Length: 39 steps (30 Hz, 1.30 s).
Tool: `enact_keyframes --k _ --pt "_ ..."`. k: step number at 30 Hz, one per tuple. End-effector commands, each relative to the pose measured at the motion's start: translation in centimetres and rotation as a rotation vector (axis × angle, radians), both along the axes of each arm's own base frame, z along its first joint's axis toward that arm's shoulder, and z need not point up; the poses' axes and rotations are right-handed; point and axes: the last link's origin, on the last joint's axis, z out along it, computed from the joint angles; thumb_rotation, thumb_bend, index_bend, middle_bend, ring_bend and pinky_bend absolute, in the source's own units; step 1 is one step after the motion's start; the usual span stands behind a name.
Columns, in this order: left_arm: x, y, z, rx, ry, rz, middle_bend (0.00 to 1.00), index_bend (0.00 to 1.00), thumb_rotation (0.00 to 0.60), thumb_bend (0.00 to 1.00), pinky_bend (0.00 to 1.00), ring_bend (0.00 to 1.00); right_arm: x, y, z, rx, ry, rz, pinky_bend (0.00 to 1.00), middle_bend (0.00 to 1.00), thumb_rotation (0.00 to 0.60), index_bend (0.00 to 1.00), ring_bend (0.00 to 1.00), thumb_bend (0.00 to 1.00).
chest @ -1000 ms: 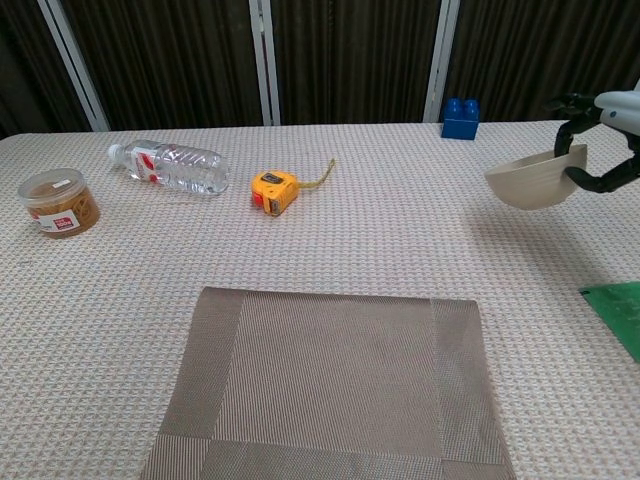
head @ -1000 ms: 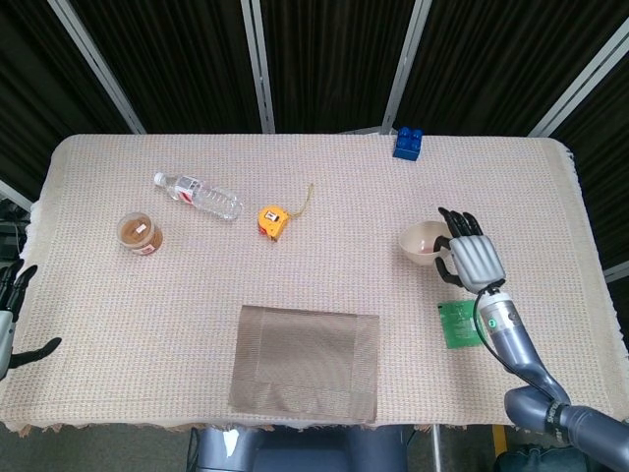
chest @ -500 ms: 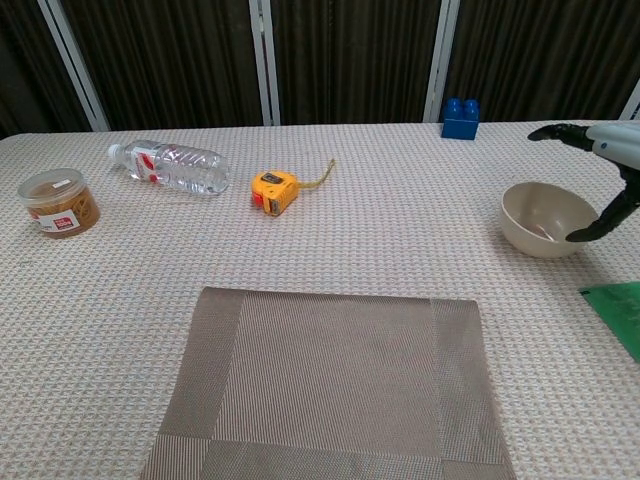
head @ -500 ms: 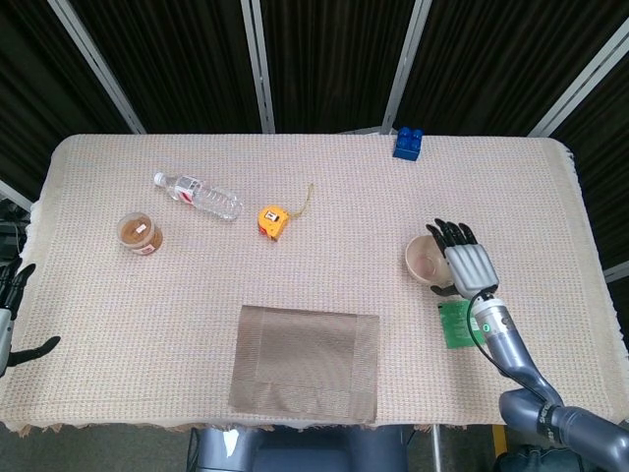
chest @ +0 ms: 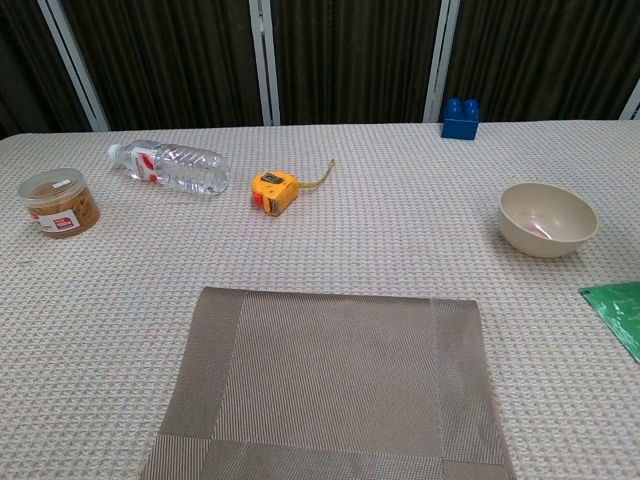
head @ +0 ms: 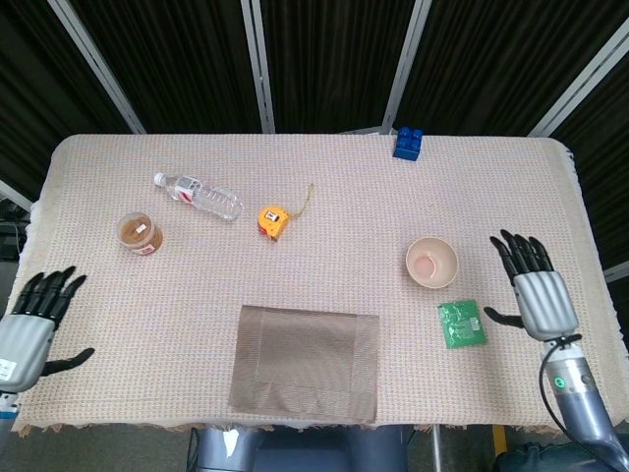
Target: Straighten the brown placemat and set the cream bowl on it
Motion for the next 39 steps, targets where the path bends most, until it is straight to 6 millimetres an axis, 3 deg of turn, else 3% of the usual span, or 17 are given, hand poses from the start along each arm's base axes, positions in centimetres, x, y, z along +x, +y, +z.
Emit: enact_keyframes --k 1,6,14,18,28,36,39 --pt "1.7 -0.3 -3.2 -0.175 0.0 -0.183 0.0 0.13 0.6 0.0 0.0 0.0 -0.6 2.4 1.0 -0.025 -0.022 -0.034 0.0 0.0 0.6 0.0 0.0 0.0" --pt "2.9 -0.8 -7.0 -0.286 0.008 -0.347 0.0 0.37 0.6 0.01 0.0 0.0 -1.2 4.6 1.3 -0.053 -0.037 -0.061 0.0 0.0 0.6 0.0 0.0 0.0" --pt "4.4 -1.2 -11.5 -0.405 0.011 -0.448 0.0 0.55 0.6 0.08 0.0 0.0 -1.9 5.4 1.6 -0.09 -0.046 -0.085 0.0 0.0 0.6 0.0 0.0 0.0" --pt "4.5 -1.2 -13.5 -0.443 0.035 -0.446 0.0 0.55 0.6 0.12 0.0 0.0 -2.2 5.3 1.9 -0.096 -0.053 -0.092 0.0 0.0 0.6 0.0 0.0 0.0" --pt "4.0 -1.5 -15.7 -0.464 0.06 -0.436 0.0 0.51 0.6 0.27 0.0 0.0 -2.4 5.4 1.9 -0.089 -0.064 -0.094 0.0 0.0 0.6 0.0 0.0 0.0" --pt "3.9 -1.7 -17.3 -0.481 0.08 -0.436 0.0 0.39 0.6 0.28 0.0 0.0 -2.3 5.4 1.8 -0.082 -0.066 -0.092 0.0 0.0 0.6 0.0 0.0 0.0" --pt "4.1 -1.8 -18.0 -0.49 0.082 -0.438 0.0 0.39 0.6 0.28 0.0 0.0 -2.3 5.3 1.7 -0.08 -0.066 -0.094 0.0 0.0 0.6 0.0 0.0 0.0"
